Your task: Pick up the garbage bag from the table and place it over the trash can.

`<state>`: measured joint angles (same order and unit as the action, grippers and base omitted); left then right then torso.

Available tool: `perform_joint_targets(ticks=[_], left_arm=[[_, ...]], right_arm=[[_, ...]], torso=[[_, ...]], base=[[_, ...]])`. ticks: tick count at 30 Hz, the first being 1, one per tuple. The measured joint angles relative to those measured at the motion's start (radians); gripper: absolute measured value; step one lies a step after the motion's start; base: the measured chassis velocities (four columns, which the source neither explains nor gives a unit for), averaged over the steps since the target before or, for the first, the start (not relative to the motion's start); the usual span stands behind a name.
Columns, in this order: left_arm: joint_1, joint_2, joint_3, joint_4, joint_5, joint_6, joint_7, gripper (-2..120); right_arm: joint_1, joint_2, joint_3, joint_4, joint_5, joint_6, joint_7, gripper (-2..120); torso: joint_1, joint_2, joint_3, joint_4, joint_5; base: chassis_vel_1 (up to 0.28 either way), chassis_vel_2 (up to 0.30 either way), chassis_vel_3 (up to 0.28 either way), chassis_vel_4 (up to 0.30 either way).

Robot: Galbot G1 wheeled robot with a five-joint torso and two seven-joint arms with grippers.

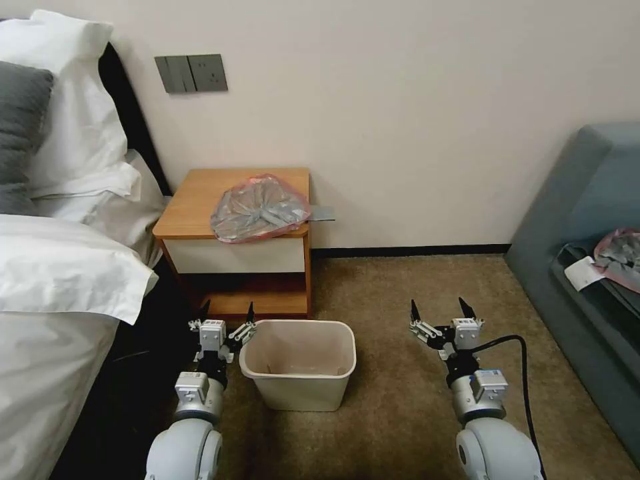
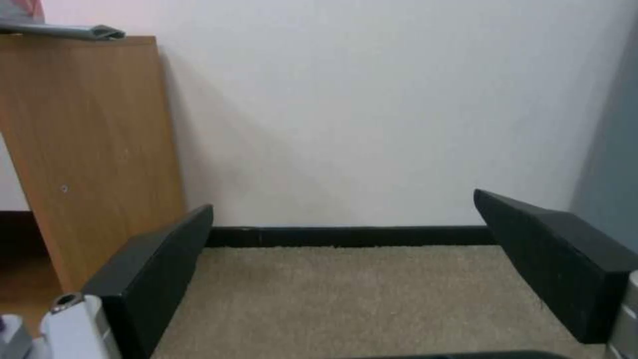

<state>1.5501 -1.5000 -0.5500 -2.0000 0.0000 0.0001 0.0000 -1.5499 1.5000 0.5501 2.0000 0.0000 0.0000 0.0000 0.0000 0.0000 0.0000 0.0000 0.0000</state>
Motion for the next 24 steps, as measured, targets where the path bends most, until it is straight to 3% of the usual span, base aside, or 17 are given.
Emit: perform_joint_targets(ticks=[22, 24], left_arm=[[0.0, 0.001, -0.001, 0.0, -0.002, 0.0, 0.0, 93], [-0.001, 0.022, -0.051, -0.037, -0.05, 0.0, 0.001, 97]], right_arm=[[-0.002, 0.001, 0.001, 0.0, 0.0, 0.002, 0.0, 100], [-0.04, 0.016, 0.021, 0.03, 0.0, 0.043, -0.014, 100]], torso=[[0.0, 0.0, 0.0, 0.0001, -0.0001], [0.0, 0.0, 0.0, 0.0002, -0.0004]], base=[[0.0, 0.0, 0.0, 0.0], [0.0, 0.0, 0.0, 0.0]])
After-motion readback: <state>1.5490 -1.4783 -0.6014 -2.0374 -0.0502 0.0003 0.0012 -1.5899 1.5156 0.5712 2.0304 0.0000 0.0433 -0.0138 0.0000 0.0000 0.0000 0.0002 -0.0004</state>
